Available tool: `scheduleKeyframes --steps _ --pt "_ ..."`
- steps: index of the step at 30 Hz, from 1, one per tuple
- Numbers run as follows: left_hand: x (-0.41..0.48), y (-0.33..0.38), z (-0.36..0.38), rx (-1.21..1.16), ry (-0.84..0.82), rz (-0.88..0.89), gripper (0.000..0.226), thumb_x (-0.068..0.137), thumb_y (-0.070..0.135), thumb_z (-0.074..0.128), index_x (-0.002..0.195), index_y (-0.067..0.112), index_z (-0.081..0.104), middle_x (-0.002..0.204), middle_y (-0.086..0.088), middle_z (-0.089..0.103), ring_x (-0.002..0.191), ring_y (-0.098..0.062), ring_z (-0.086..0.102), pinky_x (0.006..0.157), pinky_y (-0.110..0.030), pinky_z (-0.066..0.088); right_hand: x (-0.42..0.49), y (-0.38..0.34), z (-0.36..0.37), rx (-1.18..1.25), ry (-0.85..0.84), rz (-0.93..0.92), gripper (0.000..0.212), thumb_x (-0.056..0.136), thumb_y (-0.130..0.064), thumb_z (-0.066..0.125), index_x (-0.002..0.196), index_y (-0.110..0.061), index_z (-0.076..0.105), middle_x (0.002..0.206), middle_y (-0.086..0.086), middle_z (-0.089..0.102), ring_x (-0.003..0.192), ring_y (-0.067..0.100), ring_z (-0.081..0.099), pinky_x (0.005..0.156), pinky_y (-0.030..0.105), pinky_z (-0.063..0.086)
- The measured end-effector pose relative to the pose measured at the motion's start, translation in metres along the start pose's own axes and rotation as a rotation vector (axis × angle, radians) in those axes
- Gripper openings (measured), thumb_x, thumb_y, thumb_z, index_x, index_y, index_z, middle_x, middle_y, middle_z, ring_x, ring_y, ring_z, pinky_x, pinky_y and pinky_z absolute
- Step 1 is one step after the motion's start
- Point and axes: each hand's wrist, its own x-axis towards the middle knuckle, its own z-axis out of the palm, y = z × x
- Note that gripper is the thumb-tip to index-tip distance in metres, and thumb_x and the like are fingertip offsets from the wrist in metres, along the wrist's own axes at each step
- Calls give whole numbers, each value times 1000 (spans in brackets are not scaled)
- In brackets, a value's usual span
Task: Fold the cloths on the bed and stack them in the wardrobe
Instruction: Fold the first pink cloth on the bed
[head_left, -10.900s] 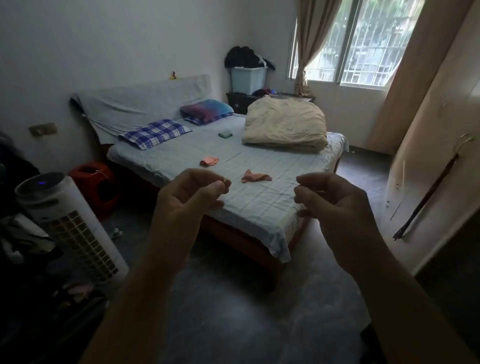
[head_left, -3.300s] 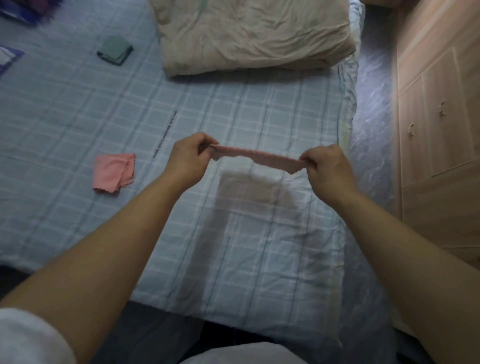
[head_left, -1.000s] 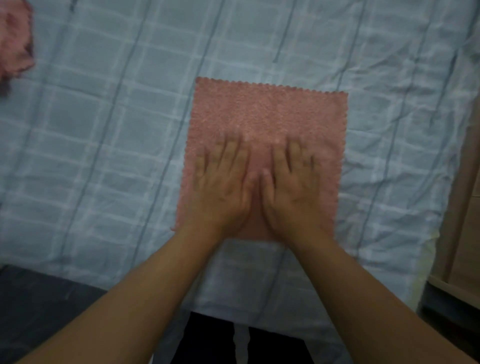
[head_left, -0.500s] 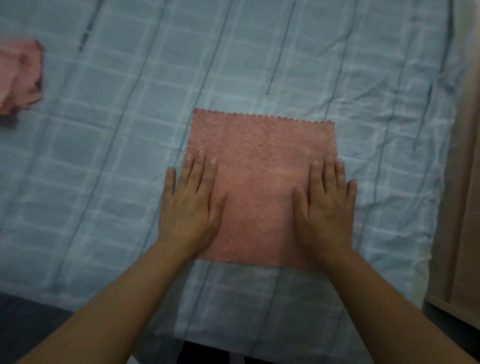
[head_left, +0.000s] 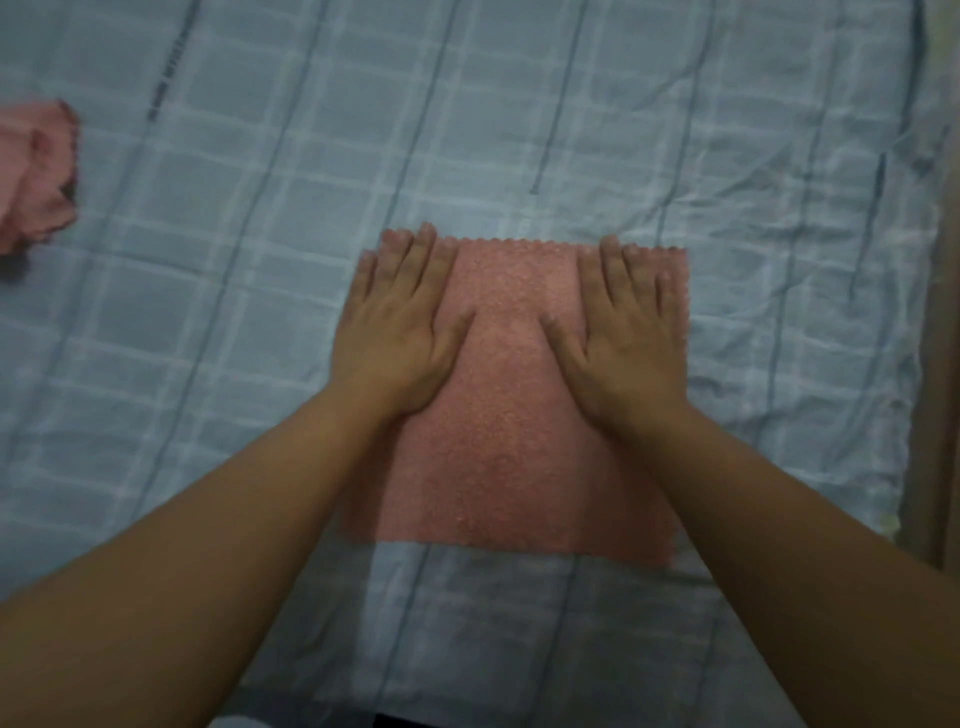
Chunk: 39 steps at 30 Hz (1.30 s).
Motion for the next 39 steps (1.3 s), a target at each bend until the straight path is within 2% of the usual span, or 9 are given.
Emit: scheduleKeyframes --steps 8,13,16,19,25,28,32,34,39 --pt "-6 -11 -16 -53 -80 -70 72 103 59 18 166 23 11 174 1 6 161 -16 1 130 -49 -1 0 23 -20 59 -67 112 67 105 -53 27 162 -19 19 171 1 10 158 21 2 126 51 0" --pt "15 -8 -35 -177 31 -84 60 106 33 38 160 11 28 168 -9 31 158 -27 20 129 -53 7 24 24 -40 179 31 99 66 89 -32 38 149 -6 44 151 17 48 149 36 30 121 53 18" --pt "29 -9 -40 -170 49 -102 50 101 20 50 150 10 44 152 -13 52 148 -31 38 126 -53 15 39 26 -51 104 37 88 56 84 -24 46 136 -5 58 126 25 61 126 43 50 109 51 34" --pt "35 -12 -46 -117 73 -95 44 95 21 61 139 14 57 131 -13 65 127 -36 55 115 -49 30 45 27 -59 49 -5 120 36 91 -20 54 123 -9 66 122 23 59 119 44 48 101 47 37" --pt "30 -17 -56 -66 131 -133 26 96 35 60 114 22 74 108 -10 71 108 -38 62 95 -46 42 33 28 -63 80 58 136 22 95 -19 56 109 -11 70 118 19 57 117 41 47 93 45 36" --pt "20 -19 -55 -74 182 -144 23 95 31 64 111 18 73 114 -14 66 108 -39 59 92 -46 42 19 29 -64 118 122 121 20 95 -21 57 106 -12 71 116 16 58 113 39 49 92 43 36" --pt "21 -20 -52 -129 125 -122 43 91 20 62 134 18 62 133 -13 66 122 -39 59 104 -48 42 1 27 -63 160 171 79 19 96 -22 58 106 -12 72 112 13 63 112 37 51 90 42 37" --pt "24 -20 -51 -133 117 -115 49 91 21 63 140 18 59 132 -14 68 123 -40 60 105 -48 42 -7 26 -63 178 193 71 19 96 -21 58 106 -13 72 111 11 64 111 36 52 90 41 37" --pt "22 -22 -52 -95 142 -99 31 92 24 61 121 21 72 116 -16 64 110 -41 58 93 -46 41 -20 23 -61 199 224 60 21 96 -19 57 108 -12 73 112 13 65 110 37 53 88 42 39"
